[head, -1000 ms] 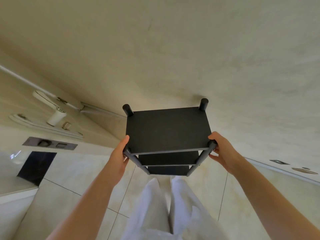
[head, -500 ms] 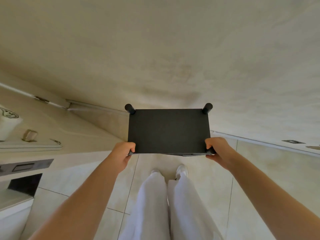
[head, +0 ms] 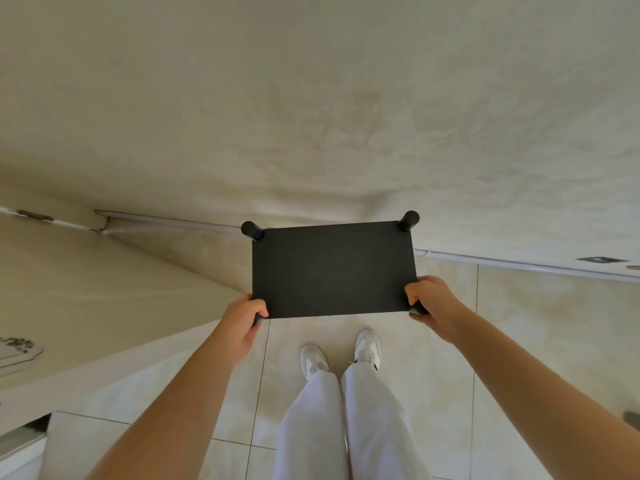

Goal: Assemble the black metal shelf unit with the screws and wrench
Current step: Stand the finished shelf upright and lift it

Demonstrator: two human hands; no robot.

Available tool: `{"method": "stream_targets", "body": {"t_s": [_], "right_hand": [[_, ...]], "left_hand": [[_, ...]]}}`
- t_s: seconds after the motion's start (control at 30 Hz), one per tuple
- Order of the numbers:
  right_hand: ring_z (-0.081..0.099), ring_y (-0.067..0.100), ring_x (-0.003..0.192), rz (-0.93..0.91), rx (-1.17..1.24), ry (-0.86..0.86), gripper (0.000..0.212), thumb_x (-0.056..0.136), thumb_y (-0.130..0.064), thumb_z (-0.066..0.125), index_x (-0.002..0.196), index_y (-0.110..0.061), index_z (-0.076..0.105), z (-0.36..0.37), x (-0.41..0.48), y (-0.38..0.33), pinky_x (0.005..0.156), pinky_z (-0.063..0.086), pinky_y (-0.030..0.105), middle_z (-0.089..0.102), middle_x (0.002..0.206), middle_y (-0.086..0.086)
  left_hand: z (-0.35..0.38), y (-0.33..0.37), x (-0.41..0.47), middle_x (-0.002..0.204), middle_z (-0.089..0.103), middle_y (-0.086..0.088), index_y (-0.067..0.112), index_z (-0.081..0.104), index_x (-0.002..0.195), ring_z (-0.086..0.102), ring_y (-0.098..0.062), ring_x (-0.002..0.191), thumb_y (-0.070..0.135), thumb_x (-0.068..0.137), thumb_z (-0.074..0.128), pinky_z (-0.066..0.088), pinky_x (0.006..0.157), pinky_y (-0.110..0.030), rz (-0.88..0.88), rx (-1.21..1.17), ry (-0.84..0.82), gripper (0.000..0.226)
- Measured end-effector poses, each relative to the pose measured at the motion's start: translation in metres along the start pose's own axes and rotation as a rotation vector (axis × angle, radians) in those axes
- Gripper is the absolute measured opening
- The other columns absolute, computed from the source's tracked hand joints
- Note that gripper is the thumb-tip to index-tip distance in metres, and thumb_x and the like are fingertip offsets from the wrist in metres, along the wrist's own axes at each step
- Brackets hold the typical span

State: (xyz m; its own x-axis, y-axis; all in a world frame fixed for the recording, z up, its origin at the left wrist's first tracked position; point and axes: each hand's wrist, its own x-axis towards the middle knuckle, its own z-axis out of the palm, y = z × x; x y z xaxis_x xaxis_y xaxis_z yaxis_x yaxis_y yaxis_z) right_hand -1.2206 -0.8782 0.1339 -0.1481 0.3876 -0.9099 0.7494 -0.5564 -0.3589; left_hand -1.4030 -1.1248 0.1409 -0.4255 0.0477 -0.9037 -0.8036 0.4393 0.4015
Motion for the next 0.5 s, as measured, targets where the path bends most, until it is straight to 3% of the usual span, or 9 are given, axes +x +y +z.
{"method": "stream_targets", "body": {"t_s": [0.17,0.3,0.37,0.5], "right_hand": [[0.054,0.03,0.099,0.033,-0.014,-0.017,0.036,0.082,0.008,0.047,0.116,-0.004,0.05,0.003,0.012,0.013,0.086,0.054,0.039,0.052,0.105,0.013],[0.054,0.031,0.101,0.058,-0.032,-0.025,0.038,0.083,0.01,0.044,0.119,-0.002,0.049,0.006,0.019,0.027,0.088,0.054,0.04,0.052,0.112,0.016],[0.053,0.03,0.098,0.064,-0.043,-0.035,0.039,0.083,0.011,0.044,0.12,-0.001,0.048,0.007,0.02,0.034,0.085,0.053,0.039,0.051,0.111,0.015],[0.054,0.028,0.096,0.051,-0.084,-0.049,0.039,0.083,0.01,0.044,0.121,-0.001,0.047,0.008,0.021,0.038,0.081,0.052,0.037,0.052,0.108,0.014]], "left_hand": [[0.001,-0.013,0.015,0.086,0.057,-0.009,0.0,0.055,0.082,0.054,-0.021,0.087,-0.016,0.086,0.041,0.047,0.083,-0.024,-0.019,-0.004,-0.021,0.021],[-0.001,-0.027,0.025,0.109,0.062,-0.012,-0.006,0.057,0.106,0.055,-0.025,0.101,-0.015,0.085,0.04,0.046,0.089,-0.027,-0.027,0.018,-0.052,0.028],[-0.003,-0.033,0.029,0.112,0.063,-0.012,-0.004,0.058,0.107,0.057,-0.024,0.102,-0.016,0.084,0.04,0.047,0.085,-0.027,-0.032,0.023,-0.054,0.032],[-0.01,-0.038,0.035,0.108,0.062,-0.013,-0.004,0.057,0.106,0.055,-0.028,0.099,-0.013,0.082,0.045,0.044,0.091,-0.031,-0.035,0.087,-0.088,0.028]]}}
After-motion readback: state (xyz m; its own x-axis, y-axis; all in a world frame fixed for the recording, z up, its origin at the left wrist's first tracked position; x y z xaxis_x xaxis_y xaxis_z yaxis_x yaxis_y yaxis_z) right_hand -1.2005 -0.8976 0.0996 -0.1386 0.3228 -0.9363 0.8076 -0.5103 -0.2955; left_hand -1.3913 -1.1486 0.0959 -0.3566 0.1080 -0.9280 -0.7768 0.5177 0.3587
